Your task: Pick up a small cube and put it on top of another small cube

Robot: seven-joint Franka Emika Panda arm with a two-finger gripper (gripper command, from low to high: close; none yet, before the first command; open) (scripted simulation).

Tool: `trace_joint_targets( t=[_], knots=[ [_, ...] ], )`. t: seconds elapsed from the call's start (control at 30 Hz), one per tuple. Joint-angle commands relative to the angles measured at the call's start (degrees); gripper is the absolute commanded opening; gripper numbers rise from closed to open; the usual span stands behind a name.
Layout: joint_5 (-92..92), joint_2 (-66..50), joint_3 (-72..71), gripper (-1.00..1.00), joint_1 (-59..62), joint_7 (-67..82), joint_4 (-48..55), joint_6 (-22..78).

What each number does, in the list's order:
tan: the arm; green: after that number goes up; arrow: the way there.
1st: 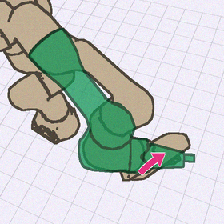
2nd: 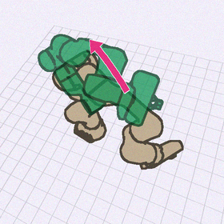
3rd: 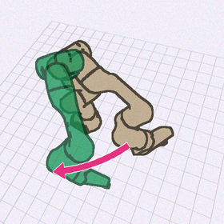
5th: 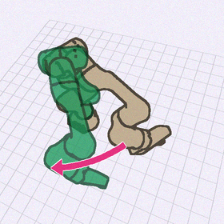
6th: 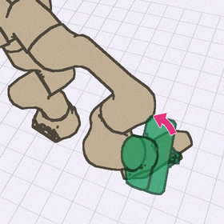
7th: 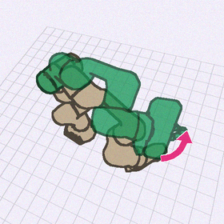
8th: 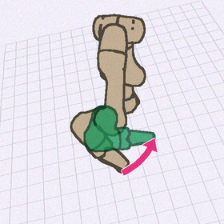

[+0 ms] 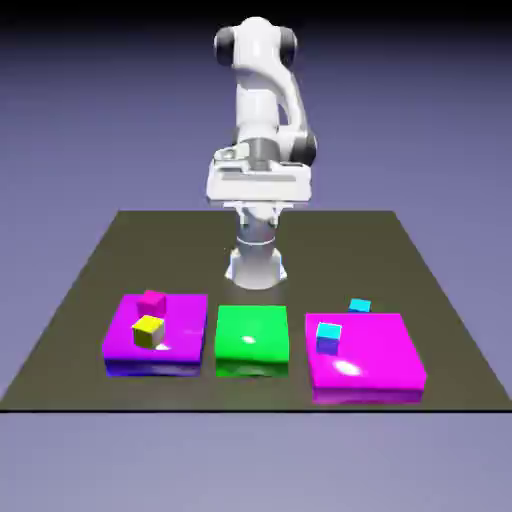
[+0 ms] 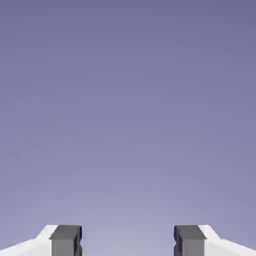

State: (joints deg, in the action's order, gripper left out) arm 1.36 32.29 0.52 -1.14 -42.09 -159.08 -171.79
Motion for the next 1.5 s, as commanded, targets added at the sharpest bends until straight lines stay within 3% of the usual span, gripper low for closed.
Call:
trace_joint_targets(
  t=[0.0, 0.77, 1.03, 1.07, 1.3, 1.37, 1.47],
  knots=[
    [1.0, -2.1, -1.9, 0.0, 0.6, -1.4, 0.8, 1.9],
    [20.2, -49.5, -47.6, 0.0, 15.8, -36.2, 12.7, 38.3],
    [15.8, -61.5, -42.9, 0.0, 8.7, -39.5, 10.2, 25.2],
    [15.8, -61.5, -42.9, -1.0, 8.7, -39.5, 10.2, 25.2],
    [18.9, -49.6, -49.2, -1.0, 15.1, -37.5, 12.3, 37.1],
    [17.0, -46.8, -48.9, -1.0, 11.0, -37.4, 14.5, 35.9],
    [22.9, -43.3, -43.2, -1.0, 14.8, -41.8, 17.8, 40.0]
  ],
)
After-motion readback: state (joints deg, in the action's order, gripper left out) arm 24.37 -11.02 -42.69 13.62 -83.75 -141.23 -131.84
